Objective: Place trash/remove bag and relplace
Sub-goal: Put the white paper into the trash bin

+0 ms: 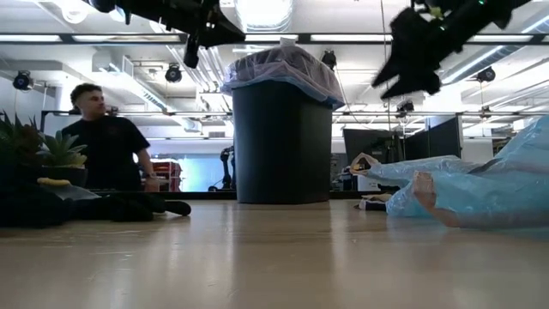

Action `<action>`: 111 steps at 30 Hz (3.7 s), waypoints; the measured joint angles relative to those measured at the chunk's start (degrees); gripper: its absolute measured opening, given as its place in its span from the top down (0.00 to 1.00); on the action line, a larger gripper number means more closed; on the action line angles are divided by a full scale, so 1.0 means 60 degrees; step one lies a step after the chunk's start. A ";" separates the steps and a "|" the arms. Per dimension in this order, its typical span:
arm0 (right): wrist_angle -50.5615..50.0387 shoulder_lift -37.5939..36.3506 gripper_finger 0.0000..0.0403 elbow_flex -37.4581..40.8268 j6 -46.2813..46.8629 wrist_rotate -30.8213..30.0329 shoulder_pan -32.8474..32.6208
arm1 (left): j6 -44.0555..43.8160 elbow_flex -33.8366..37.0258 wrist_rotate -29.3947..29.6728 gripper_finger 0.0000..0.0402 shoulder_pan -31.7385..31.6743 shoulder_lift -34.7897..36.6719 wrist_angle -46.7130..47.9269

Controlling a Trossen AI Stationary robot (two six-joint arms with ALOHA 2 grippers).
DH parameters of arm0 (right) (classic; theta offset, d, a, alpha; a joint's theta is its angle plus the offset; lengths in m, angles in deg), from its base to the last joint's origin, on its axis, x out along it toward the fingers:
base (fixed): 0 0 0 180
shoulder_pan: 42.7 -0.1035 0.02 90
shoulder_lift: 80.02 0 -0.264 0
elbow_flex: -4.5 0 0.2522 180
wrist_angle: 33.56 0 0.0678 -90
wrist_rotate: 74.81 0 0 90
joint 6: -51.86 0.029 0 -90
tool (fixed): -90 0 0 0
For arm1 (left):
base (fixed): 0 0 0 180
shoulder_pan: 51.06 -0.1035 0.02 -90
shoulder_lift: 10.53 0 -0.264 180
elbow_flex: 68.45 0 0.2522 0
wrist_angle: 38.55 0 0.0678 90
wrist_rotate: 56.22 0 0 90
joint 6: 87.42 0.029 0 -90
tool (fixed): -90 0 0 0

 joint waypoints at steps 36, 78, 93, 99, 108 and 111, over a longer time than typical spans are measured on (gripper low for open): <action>0.1294 1.0668 0.46 -0.5835 0.0048 0.0487 -0.6250 | 0.1468 0.2032 -0.0584 0.97 0.4368 0.2335 0.5502; -0.5897 1.0341 0.49 -0.9925 0.3833 -0.5009 -0.9057 | -0.3015 -0.0521 0.0683 0.97 1.2268 -0.4820 0.8937; -0.4805 1.0458 0.53 -0.9923 0.4071 -0.1758 -0.8608 | -0.3697 -0.0238 0.6079 0.97 1.1662 -0.2818 0.4524; -0.5168 0.9777 0.54 -0.9923 0.4733 -0.1935 -0.8665 | -0.0577 -0.0026 0.3961 0.97 0.9525 -0.4109 0.0823; -0.6115 0.9474 0.55 -0.9926 0.5005 -0.2441 -0.8665 | -0.0144 0.0229 0.2173 0.97 0.8189 -0.5571 0.1029; -0.6174 0.9527 0.54 -0.9923 0.5023 -0.2471 -0.8665 | -0.0794 0.0741 0.2173 0.97 0.8120 -0.5646 0.2048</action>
